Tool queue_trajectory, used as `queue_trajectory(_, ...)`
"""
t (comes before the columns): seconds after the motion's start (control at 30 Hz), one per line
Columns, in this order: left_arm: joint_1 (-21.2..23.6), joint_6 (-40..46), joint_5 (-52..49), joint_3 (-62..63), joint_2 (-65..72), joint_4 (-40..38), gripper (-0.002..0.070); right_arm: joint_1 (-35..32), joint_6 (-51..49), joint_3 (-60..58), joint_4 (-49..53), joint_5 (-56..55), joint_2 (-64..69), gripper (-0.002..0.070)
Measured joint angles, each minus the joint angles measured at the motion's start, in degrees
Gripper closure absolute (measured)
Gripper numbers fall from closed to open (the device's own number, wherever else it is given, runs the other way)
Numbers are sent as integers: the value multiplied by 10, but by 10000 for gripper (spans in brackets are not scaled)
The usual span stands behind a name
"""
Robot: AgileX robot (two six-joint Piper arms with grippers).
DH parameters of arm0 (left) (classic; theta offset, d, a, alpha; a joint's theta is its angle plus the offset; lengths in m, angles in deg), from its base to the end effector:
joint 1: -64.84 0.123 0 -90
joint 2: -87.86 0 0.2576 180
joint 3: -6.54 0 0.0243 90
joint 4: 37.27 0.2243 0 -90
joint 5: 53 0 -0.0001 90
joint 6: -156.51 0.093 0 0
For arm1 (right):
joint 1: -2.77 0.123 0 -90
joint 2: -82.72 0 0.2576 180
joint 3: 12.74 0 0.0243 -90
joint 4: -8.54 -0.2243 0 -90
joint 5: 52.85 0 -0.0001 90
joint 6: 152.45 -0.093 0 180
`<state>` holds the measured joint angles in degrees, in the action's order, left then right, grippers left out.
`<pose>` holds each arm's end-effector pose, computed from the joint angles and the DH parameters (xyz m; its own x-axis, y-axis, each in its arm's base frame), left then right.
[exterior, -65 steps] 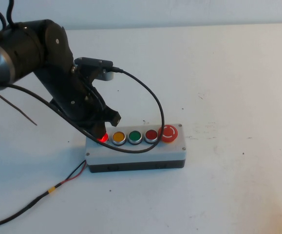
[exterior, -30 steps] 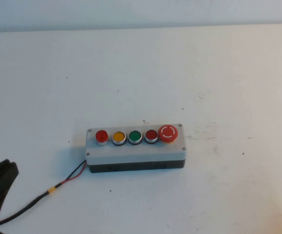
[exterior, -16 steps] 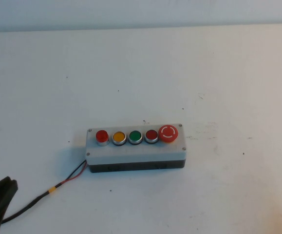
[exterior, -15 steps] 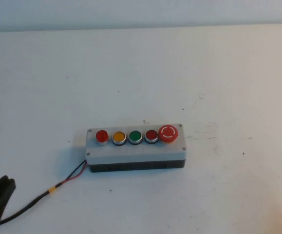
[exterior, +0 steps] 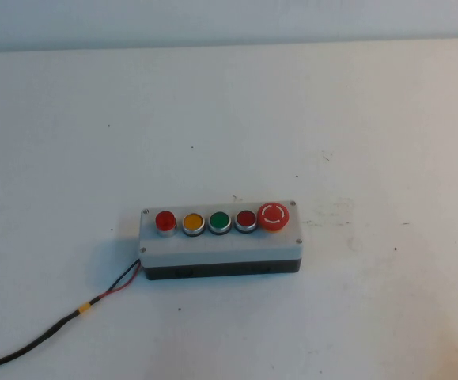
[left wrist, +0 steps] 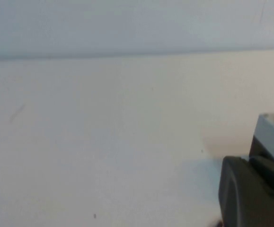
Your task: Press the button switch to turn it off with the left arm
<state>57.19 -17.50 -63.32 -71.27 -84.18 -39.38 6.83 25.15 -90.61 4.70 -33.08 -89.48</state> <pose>0.0586 -0.0085 0.1895 -0.0953 0.0817 -0.9921 0.1465 0.9869 0.0672 0.0559 0.0061 0.1743 -0.2731 0.0856 -0.9582 -0.0643 0.9922 0.1070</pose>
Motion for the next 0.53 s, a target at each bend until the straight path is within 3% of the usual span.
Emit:
queue_trajectory(0.17, 0, -8, -112, 0, 0, 3, 677, 0, 0, 0, 0, 0, 0, 692)
queue_trajectory(0.53, 0, -8, -118, 0, 0, 4, 677, 0, 0, 0, 0, 0, 0, 692)
